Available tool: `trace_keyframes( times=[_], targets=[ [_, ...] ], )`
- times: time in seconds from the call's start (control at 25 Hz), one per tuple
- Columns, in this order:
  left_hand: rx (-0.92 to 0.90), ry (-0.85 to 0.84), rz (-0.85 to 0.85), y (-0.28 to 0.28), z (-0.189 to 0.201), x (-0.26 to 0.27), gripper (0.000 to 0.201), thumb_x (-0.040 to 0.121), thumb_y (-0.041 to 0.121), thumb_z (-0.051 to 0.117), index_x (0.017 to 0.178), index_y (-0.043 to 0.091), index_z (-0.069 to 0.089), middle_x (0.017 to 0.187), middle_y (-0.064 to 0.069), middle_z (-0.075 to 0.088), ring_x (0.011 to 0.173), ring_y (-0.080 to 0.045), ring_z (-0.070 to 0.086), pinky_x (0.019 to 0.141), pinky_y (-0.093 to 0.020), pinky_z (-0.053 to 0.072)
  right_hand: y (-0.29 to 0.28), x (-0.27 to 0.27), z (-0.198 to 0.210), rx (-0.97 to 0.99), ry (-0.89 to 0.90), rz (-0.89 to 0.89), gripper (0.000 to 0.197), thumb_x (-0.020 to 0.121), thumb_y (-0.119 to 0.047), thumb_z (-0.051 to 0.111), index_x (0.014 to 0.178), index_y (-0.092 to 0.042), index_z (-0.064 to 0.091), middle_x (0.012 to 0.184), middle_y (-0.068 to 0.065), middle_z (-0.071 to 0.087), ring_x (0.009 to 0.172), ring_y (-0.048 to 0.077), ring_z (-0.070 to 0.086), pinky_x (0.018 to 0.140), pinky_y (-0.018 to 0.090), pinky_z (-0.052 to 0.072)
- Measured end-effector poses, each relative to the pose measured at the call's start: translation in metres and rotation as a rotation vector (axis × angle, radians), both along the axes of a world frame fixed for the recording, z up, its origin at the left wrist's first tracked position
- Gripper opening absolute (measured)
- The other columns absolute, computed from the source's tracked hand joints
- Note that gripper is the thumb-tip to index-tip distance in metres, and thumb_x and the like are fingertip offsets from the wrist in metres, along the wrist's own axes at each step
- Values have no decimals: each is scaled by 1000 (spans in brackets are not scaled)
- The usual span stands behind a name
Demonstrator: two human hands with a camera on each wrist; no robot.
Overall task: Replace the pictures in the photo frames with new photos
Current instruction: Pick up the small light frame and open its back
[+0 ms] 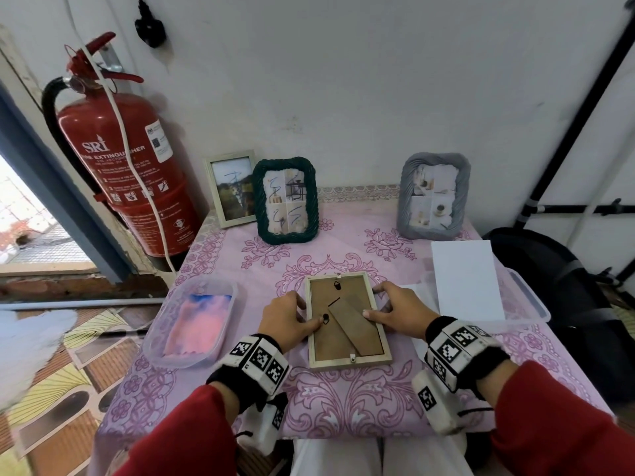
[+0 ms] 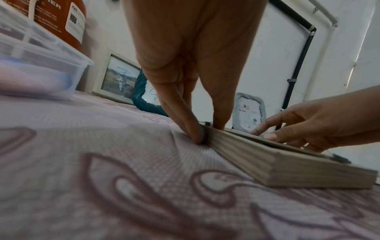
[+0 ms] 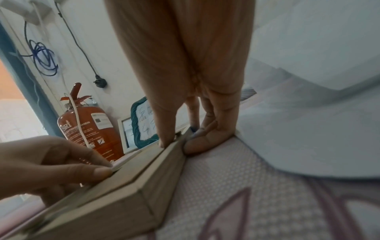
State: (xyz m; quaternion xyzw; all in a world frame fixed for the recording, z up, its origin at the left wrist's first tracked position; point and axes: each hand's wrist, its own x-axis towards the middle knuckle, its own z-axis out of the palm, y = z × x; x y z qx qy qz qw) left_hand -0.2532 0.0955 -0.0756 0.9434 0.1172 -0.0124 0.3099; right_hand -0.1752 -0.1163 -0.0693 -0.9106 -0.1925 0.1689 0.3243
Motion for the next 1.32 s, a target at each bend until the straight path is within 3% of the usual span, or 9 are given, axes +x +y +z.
trace_keyframes(
  times=[0.08,0.2,0.36,0.52,0.76,0.88,1.0,1.16,1.32],
  targets=[
    [-26,26,11,0,-1,1,38,80,42,68,99,13,52,82,-4,74,80,-18,69,82,-33,51,1,0,0,-11,-16,7,52,85,-29,67,126,-6,45,109,18,66,86,20,61,77,25,40],
    [-41,63,-7,4,0,5,38,79,41,68,97,14,49,79,-5,74,76,-17,69,81,-33,52,4,-1,0,-32,-41,19,48,86,-29,65,123,-5,45,100,17,68,92,26,64,77,27,43],
    [-123,70,-16,6,1,7,33,80,36,68,89,16,44,74,-8,74,60,-16,66,78,-31,54,4,3,1,-17,-49,12,46,86,-29,66,120,-4,47,101,18,66,89,27,63,72,26,40],
    [-206,54,13,8,0,7,28,81,28,69,86,15,44,73,-12,74,57,-20,67,72,-31,56,2,5,1,25,-18,5,44,86,-27,66,118,-4,47,98,16,61,72,18,55,68,27,46],
    [-241,48,-24,9,0,10,26,85,20,66,83,15,40,67,-13,70,45,-17,61,56,-28,55,6,7,-3,-6,-78,2,36,89,-24,61,114,-2,48,94,18,64,78,15,49,66,22,31],
    [-206,41,-33,10,-1,10,26,86,23,64,84,15,40,64,-7,68,44,-14,60,58,-26,54,7,7,-4,-3,-76,-17,34,89,-23,60,113,-2,48,81,10,56,77,16,47,67,23,31],
    [-138,39,-24,8,-2,11,26,86,27,63,86,15,40,70,-10,72,54,-20,63,69,-30,55,9,8,-4,0,-83,-35,32,89,-21,60,112,-2,48,69,-2,45,76,18,45,68,24,31],
    [-216,60,41,6,-1,13,25,82,27,64,85,15,43,73,-15,73,61,-28,69,71,-37,59,7,6,0,77,-48,-60,31,87,-21,63,110,-5,50,85,6,53,81,22,54,75,32,44],
    [-295,55,53,7,0,13,20,82,20,63,86,12,45,68,-16,70,55,-30,66,65,-38,60,8,5,0,62,-54,-48,32,89,-22,60,112,-3,49,83,7,52,78,19,51,74,32,44]
  ],
)
